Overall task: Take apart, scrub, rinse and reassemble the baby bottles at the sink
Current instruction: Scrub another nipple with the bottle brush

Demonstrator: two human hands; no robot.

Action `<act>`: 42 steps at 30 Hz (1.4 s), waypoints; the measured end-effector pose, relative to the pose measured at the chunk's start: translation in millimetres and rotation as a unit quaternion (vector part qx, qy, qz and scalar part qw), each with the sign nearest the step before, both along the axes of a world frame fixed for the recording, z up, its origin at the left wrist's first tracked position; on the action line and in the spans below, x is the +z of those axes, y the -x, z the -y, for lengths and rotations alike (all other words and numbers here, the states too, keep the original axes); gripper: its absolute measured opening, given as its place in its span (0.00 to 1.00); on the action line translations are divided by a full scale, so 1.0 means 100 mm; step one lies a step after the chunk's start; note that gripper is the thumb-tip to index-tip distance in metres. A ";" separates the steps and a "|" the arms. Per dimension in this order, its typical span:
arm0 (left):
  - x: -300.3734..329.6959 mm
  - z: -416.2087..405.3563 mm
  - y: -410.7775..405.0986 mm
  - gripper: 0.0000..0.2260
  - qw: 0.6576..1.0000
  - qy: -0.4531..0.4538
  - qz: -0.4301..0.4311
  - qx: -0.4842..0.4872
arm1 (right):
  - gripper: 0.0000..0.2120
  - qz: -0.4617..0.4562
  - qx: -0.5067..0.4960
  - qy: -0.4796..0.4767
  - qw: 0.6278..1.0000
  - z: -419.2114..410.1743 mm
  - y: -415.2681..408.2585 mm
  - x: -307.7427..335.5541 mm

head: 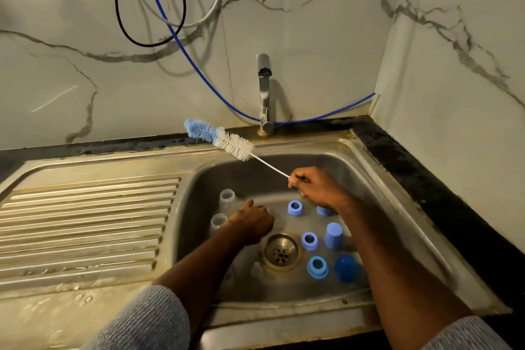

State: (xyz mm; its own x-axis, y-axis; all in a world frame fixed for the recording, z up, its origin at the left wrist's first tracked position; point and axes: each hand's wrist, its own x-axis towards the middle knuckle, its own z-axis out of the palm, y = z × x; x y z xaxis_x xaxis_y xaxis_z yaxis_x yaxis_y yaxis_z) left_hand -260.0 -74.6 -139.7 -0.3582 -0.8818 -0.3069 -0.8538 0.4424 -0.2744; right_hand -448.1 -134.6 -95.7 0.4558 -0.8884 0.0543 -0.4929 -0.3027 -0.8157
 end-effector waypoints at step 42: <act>0.84 -0.40 -0.64 0.11 0.149 -0.089 -0.933 0.316 | 0.09 0.032 0.073 0.016 0.997 -0.12 -0.14 0.07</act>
